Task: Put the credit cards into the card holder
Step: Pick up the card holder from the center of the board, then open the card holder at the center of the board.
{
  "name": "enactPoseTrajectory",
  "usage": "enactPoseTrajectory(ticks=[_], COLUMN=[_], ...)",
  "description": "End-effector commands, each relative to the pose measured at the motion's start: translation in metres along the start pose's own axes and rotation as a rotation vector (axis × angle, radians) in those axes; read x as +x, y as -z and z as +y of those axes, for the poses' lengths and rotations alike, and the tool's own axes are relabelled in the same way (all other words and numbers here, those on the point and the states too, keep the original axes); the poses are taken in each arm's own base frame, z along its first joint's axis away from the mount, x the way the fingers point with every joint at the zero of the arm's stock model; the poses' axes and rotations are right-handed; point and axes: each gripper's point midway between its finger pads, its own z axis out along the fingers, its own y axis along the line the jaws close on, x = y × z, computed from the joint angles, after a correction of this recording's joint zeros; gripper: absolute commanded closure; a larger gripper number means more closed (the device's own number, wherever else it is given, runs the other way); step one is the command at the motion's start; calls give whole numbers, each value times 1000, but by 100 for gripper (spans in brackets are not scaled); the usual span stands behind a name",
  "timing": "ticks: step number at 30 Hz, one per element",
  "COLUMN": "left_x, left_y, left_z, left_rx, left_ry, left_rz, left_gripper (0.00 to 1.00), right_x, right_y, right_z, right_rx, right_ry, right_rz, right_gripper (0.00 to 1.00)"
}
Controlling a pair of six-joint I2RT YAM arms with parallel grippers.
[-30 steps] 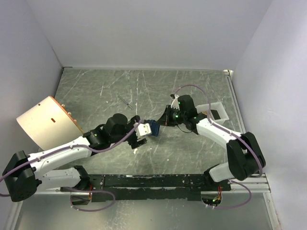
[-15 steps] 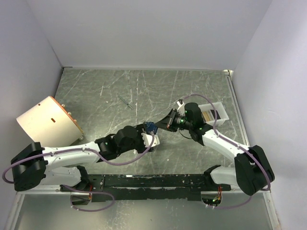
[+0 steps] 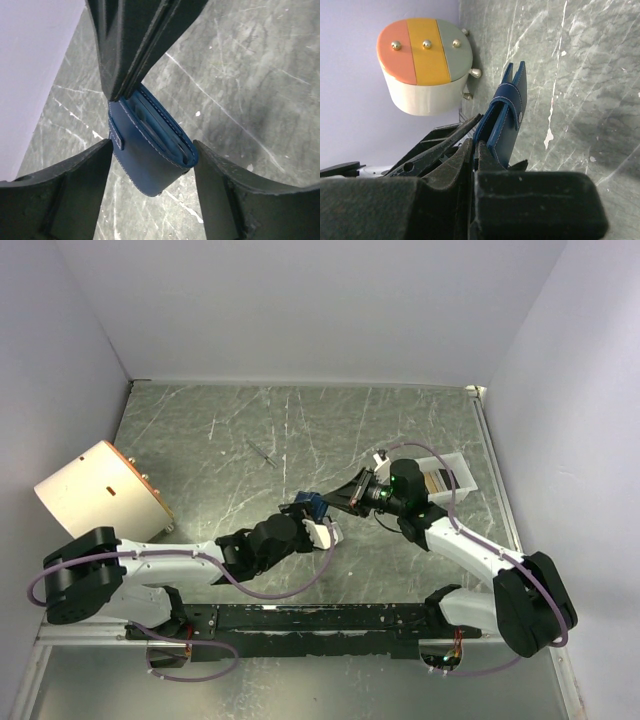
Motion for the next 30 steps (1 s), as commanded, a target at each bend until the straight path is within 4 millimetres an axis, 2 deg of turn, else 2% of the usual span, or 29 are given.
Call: enactPoseTrajectory(ticks=[1, 4, 7, 10, 11, 12, 16, 19, 23, 27, 30], left_x=[-14, -14, -14, -15, -17, -18, -20, -20, -11, -5, -9], left_y=[1, 2, 5, 9, 10, 12, 21, 31, 41, 49, 54], left_z=[20, 20, 19, 19, 19, 17, 14, 10, 8, 6, 7], left_rx=[-109, -109, -107, -104, -102, -91, -68, -53, -66, -63, -23], left_ry=[24, 44, 72, 116, 138, 160, 306, 471, 688, 900, 1050], left_rz=[-40, -45, -54, -65, -71, -76, -82, -81, -14, 72, 97], left_gripper=[29, 40, 60, 72, 76, 78, 84, 86, 92, 93, 92], right_x=[1, 3, 3, 3, 3, 2, -9, -20, -35, -33, -26], right_y=[6, 7, 8, 9, 9, 9, 14, 24, 39, 46, 47], right_z=[16, 15, 13, 13, 14, 14, 12, 9, -3, -19, -30], right_rx=[-62, -66, -55, -56, -57, -55, 10, 71, 185, 238, 274], right_ry=[-7, -10, -4, 8, 24, 47, 161, 289, 479, 567, 594], right_rz=[-5, -2, -3, -7, -7, -11, -59, -116, -177, -160, -113], right_gripper=[100, 100, 100, 100, 99, 89, 56, 43, 40, 39, 40])
